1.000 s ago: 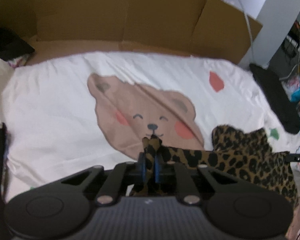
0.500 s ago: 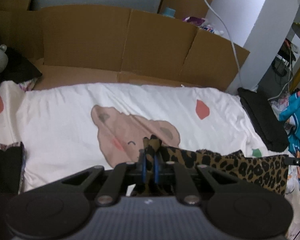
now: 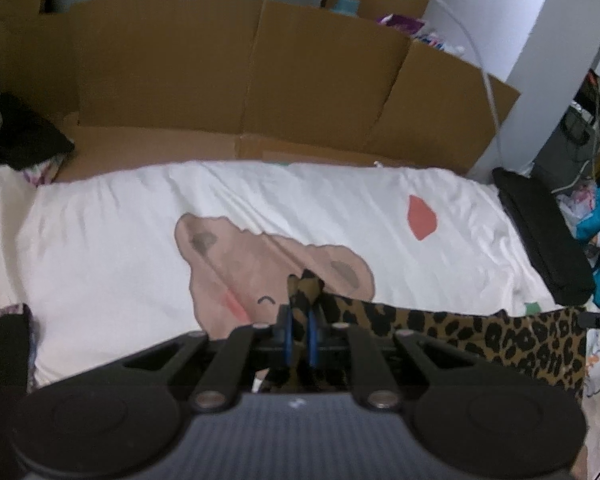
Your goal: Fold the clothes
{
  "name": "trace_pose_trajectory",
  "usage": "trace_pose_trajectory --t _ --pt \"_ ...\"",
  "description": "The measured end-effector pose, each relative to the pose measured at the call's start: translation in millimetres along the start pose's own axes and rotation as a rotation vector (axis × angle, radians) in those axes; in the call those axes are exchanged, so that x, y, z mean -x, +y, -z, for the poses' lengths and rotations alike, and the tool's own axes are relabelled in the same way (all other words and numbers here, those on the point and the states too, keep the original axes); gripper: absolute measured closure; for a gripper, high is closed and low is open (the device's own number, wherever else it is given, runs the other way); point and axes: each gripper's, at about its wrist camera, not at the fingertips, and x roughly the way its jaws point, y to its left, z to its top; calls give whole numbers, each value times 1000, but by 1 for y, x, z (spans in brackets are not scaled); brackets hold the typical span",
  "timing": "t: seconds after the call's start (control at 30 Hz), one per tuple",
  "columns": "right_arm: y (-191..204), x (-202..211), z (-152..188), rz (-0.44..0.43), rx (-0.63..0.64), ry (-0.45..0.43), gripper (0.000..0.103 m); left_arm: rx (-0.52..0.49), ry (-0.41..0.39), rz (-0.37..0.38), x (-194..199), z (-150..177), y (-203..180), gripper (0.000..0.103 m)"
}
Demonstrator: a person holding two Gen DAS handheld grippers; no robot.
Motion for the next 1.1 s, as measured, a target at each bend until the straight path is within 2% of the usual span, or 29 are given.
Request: trace_pose_trajectory --t 0.13,0.4,0.8,1.1 --pt "0 -11 -1 9 8 9 101 11 16 -10 -12 2 4 95" --pt "-2 -11 -10 -6 3 -1 101 12 0 0 -11 -8 6 95" --pt "-15 -47 -15 15 -18 50 100 15 53 -16 -48 -7 11 95" --pt "-23 -81 -9 24 -35 120 100 -4 109 -31 -81 2 14 94"
